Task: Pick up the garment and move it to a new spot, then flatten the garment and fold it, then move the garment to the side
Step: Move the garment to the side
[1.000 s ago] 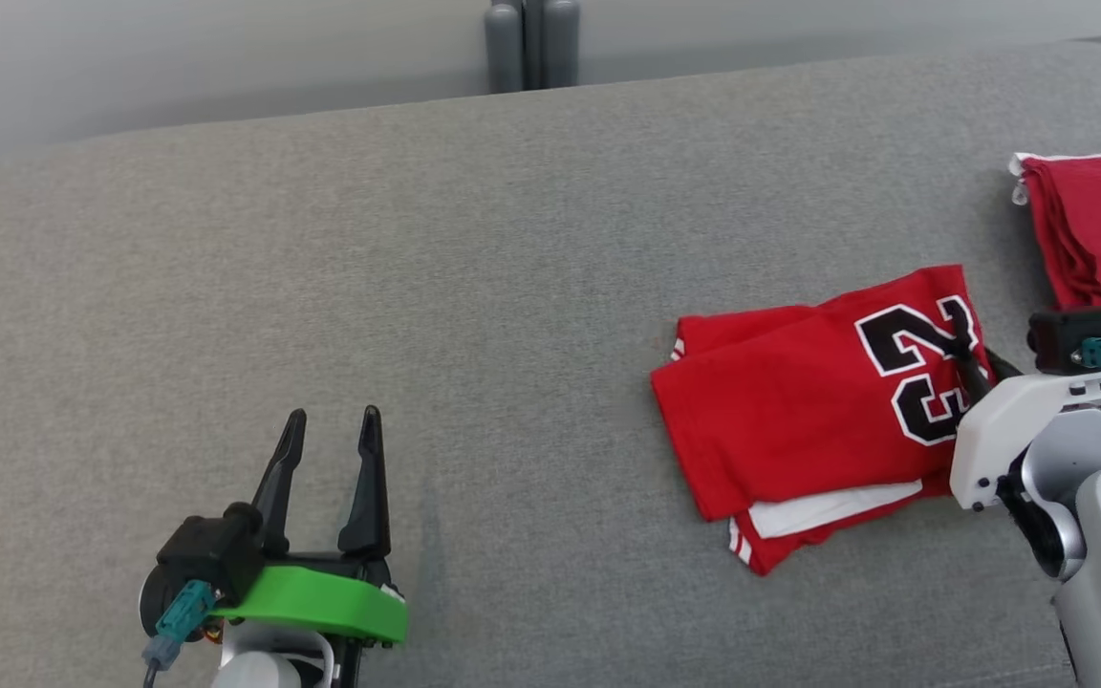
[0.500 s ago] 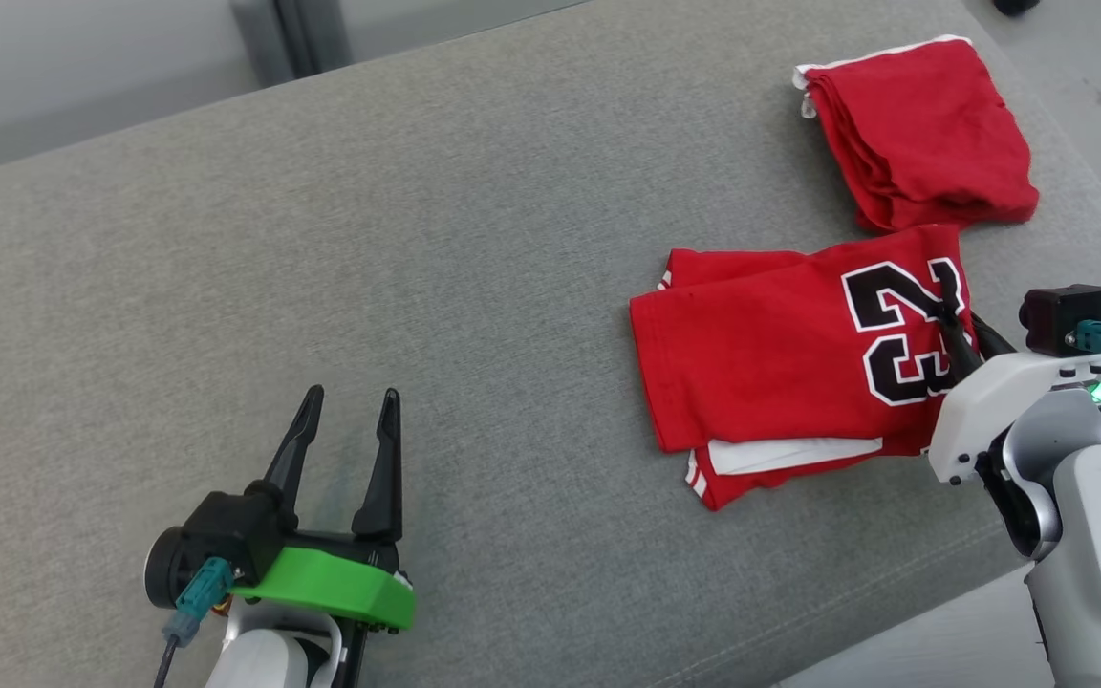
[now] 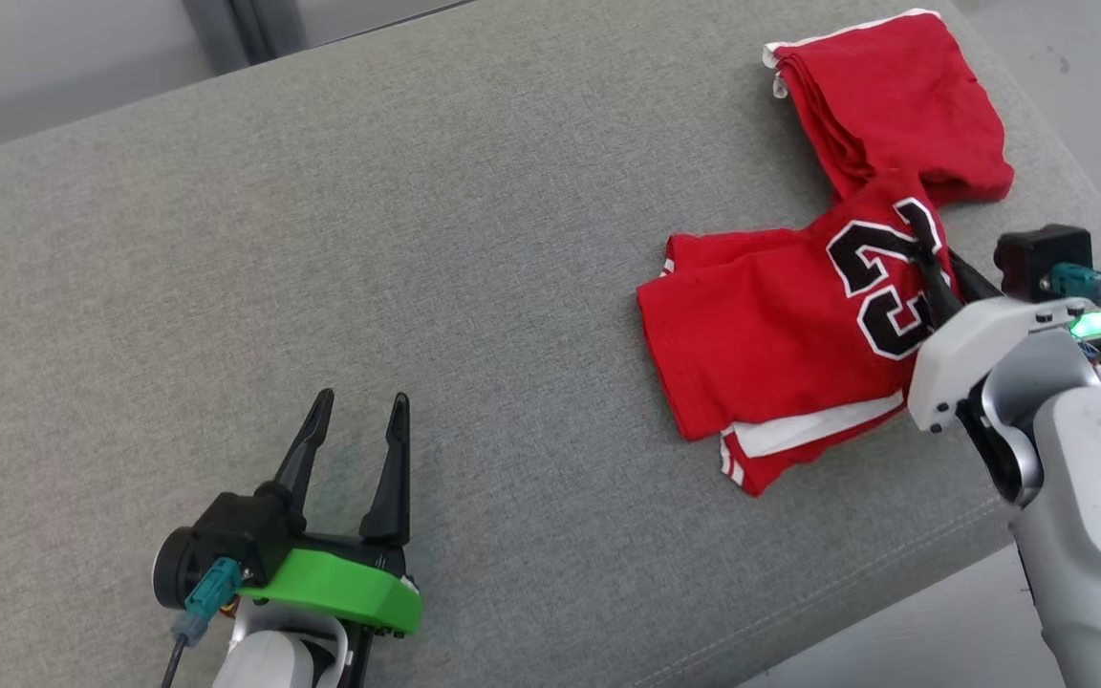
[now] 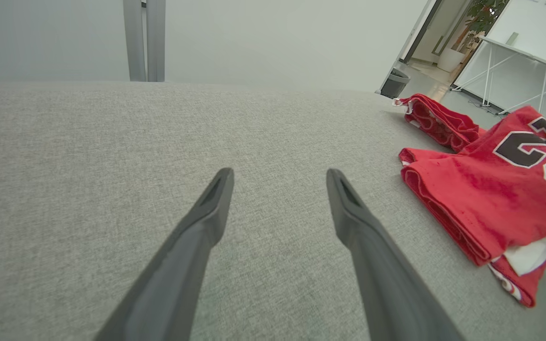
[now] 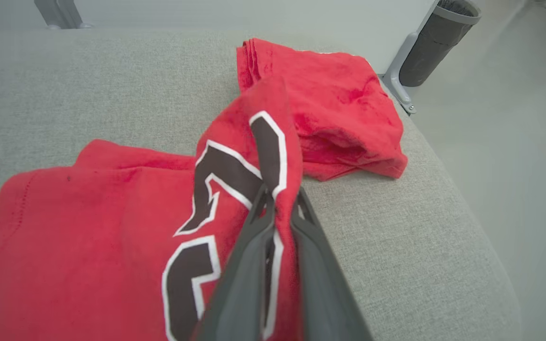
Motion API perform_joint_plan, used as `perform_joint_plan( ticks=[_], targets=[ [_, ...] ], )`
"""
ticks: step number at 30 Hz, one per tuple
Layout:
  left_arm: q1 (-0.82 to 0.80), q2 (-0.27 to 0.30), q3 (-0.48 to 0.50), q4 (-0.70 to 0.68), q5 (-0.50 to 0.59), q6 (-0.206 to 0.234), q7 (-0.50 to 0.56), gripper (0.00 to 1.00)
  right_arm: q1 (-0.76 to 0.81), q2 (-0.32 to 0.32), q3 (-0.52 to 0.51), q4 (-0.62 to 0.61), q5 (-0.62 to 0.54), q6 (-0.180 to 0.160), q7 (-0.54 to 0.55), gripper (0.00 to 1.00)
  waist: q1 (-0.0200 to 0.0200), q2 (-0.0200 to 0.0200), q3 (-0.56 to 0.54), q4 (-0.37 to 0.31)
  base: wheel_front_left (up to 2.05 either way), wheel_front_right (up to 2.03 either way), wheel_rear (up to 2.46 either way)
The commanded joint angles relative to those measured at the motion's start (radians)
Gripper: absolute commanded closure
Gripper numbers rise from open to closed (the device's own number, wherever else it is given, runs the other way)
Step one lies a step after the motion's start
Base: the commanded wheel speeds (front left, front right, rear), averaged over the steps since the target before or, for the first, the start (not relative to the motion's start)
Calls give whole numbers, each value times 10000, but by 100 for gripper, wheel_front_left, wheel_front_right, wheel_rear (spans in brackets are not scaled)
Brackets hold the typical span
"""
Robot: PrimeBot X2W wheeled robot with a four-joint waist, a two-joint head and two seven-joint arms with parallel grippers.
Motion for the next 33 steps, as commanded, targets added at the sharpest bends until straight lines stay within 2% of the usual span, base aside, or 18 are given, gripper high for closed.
perform_joint_plan(
  ticks=[1, 8, 15, 22, 28, 33],
  targets=[
    [-94, 33, 31, -9, 18, -27, 1, 0, -342, 11, 132, -17, 41, -17, 78, 100, 0, -1, 52, 94, 0, 0, 0],
    [-222, 9, 51, -28, 70, -29, 1, 0, -2112, -234, 630, 589, -145, -17, 344, 100, 0, -1, 249, 324, 0, 0, 0],
    [-287, -52, -24, 42, 6, -43, 1, 0, -3374, -584, 525, 1158, -87, -17, 485, 100, 0, -1, 303, 539, 0, 0, 0],
    [-360, -87, -104, 29, -7, -64, 1, 0, -3908, -1633, 312, 1037, -75, -17, 1003, 100, 0, -1, 380, 735, 0, 0, 0],
    [-551, -81, -214, -27, 93, -79, 1, 0, -4189, -2690, -375, 1305, -157, -17, 1720, 100, 0, -1, 709, 1028, 0, 0, 0],
    [-766, 24, -278, -39, 194, -93, 1, 0, -4384, -3010, -1267, 2050, -519, -17, 1663, 100, 0, -1, 1101, 1381, 0, 0, 0]
  ],
)
